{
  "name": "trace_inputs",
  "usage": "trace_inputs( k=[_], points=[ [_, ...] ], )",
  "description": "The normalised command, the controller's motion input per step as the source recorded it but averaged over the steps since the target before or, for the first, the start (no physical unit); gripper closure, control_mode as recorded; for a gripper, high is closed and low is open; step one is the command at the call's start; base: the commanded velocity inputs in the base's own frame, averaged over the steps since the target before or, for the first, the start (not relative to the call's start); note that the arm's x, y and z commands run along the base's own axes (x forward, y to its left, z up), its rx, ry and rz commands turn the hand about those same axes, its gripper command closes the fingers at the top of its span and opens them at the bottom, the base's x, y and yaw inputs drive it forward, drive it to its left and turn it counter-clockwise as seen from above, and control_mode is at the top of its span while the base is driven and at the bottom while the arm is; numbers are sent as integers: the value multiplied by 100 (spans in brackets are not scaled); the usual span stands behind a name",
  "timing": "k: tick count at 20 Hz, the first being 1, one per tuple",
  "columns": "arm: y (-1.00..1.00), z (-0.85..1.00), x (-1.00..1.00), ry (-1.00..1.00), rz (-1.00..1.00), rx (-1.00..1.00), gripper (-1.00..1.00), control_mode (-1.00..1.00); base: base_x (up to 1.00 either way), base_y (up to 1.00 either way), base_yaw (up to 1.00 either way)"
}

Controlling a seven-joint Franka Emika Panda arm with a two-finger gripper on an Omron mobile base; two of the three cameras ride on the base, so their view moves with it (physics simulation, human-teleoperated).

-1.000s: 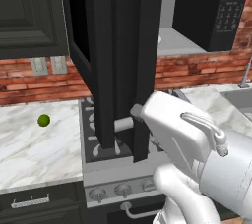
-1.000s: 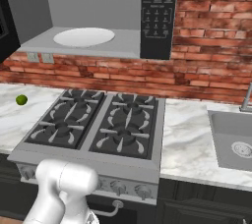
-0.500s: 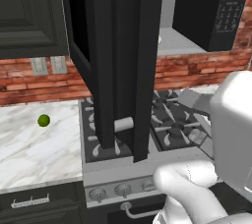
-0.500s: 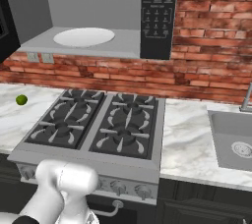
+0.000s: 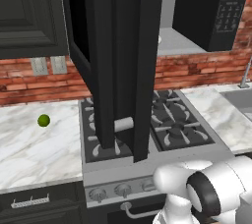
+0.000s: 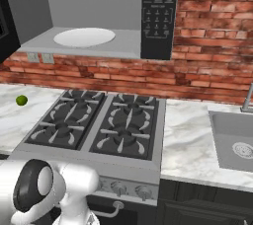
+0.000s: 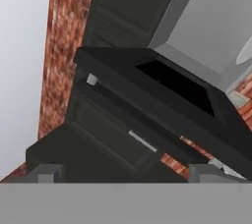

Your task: Place the sponge inside the microwave to prepare for sanitizing.

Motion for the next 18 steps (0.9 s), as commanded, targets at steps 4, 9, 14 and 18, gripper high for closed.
trace_inputs(
  k=[4, 9, 14, 18],
  points=[
    [-100, -1, -38, 5, 0, -13, -100, -100, 0, 0, 0],
    [-100, -12, 14, 16, 0, 3, -100, -100, 0, 0, 0],
    [-97, 17, 24, 8, 6, 3, -100, -100, 0, 0, 0],
    [-67, 27, 18, 2, 5, 2, -100, -100, 0, 0, 0]
  ],
)
